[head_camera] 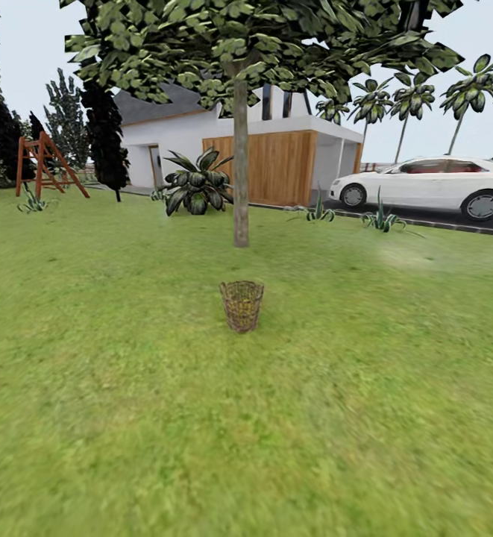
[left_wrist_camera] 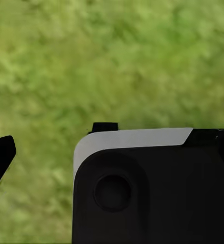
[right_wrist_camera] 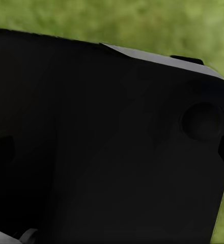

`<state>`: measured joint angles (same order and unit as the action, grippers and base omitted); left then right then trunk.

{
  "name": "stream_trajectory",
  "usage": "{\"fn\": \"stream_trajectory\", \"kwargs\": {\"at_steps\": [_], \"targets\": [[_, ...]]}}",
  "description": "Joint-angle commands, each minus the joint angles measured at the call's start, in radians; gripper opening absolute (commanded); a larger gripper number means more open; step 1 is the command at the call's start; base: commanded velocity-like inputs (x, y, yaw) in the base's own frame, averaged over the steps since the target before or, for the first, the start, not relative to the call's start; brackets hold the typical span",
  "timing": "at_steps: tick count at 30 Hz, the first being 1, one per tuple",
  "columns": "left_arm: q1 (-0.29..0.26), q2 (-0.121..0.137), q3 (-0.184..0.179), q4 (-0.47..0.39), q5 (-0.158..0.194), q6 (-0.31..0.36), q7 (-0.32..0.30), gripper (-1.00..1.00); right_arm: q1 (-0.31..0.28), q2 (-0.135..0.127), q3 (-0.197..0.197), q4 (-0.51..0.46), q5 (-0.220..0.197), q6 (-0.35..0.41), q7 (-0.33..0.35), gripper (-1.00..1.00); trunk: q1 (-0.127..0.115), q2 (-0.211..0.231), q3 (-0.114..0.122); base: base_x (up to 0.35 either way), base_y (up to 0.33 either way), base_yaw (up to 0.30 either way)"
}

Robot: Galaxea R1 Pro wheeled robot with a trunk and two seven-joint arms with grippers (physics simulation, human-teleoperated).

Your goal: Take the three Easter eggs out of the wicker basket on the lawn in the garden, then place them on the lawn next to a single tree (choose any tree) so that all three eggs are next to the same tree and none are left in the basket.

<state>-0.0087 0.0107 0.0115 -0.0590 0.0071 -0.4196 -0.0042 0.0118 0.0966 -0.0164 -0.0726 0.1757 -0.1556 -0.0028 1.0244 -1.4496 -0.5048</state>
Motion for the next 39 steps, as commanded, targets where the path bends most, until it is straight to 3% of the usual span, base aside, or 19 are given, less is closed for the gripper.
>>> {"fn": "stream_trajectory", "kwargs": {"at_steps": [1, 28, 39], "targets": [[0.0, 0.0, 0.001, 0.001, 0.001, -0.003, 0.0, 1.0, 0.001, 0.0, -0.002, -0.002, 0.007, -0.001, 0.0, 1.0, 0.001, 0.0, -0.001, 0.323, 0.17, -0.026], [0.0, 0.0, 0.001, 0.001, 0.001, -0.006, 0.0, 1.0, 0.001, 0.0, -0.003, -0.001, 0.007, -0.001, 0.0, 1.0, 0.001, 0.0, -0.001, 0.243, 0.249, -0.007], [0.0, 0.0, 0.001, 0.001, 0.001, -0.01, 0.0, 1.0, 0.001, 0.0, -0.004, -0.001, 0.007, -0.001, 0.0, 1.0, 0.001, 0.0, -0.001, 0.218, 0.276, -0.208]]}}
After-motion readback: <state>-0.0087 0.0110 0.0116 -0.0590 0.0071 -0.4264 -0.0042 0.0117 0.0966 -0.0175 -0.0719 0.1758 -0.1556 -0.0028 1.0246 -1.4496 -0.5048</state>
